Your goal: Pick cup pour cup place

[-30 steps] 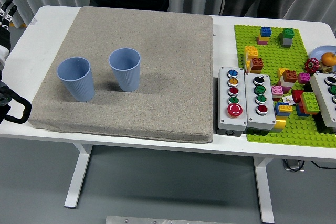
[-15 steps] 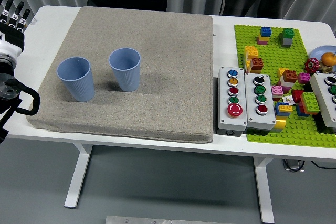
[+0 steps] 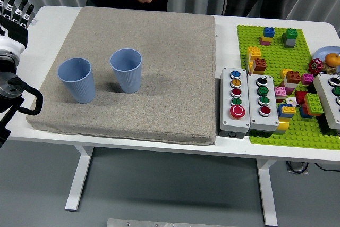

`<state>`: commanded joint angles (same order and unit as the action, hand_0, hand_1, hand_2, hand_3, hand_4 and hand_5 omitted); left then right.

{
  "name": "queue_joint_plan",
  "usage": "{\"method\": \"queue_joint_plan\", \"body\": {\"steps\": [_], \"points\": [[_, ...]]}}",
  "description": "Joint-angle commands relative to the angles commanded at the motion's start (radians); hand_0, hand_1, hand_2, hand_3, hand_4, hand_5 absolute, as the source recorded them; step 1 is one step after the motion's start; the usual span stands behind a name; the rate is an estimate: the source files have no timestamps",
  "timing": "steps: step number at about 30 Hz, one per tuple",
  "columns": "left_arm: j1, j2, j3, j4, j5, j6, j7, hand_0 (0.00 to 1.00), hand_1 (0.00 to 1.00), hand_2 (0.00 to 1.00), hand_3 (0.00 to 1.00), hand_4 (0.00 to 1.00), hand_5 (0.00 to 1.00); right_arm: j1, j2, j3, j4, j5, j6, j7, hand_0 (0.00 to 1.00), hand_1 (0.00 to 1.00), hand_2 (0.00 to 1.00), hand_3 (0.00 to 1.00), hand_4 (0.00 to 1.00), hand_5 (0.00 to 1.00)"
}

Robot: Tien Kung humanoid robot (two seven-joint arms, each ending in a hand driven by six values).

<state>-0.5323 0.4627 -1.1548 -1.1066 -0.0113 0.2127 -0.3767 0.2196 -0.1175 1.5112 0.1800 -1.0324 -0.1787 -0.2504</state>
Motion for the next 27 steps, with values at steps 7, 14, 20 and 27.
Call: {"method": "queue_joint_plan", "body": {"steps": [7,14,20,27], "points": [[0.005,0.009,0.005,-0.003,0.012,-0.003,0.007,0.769,0.765,0.878,0.886,0.805,0.998,-0.006,0.002,0.004,0.0,0.008,-0.005,0.005,0.715,0.666,0.647,0.6,0.002,0.132],[0.008,0.011,0.012,-0.005,0.029,-0.006,0.013,0.772,0.768,0.879,0.887,0.804,0.998,-0.005,0.002,-0.002,0.0,0.01,-0.005,0.005,0.714,0.666,0.646,0.6,0.002,0.132],[0.011,0.01,0.016,-0.008,0.034,-0.006,0.016,0.772,0.767,0.879,0.887,0.803,0.998,-0.01,0.004,0.002,0.0,0.006,-0.005,0.004,0.713,0.666,0.646,0.602,0.002,0.133],[0.018,0.01,0.017,-0.008,0.041,-0.009,0.02,0.772,0.769,0.879,0.887,0.8,0.998,-0.016,0.005,0.008,0.0,-0.006,-0.003,0.002,0.713,0.666,0.646,0.602,0.002,0.143]]}}
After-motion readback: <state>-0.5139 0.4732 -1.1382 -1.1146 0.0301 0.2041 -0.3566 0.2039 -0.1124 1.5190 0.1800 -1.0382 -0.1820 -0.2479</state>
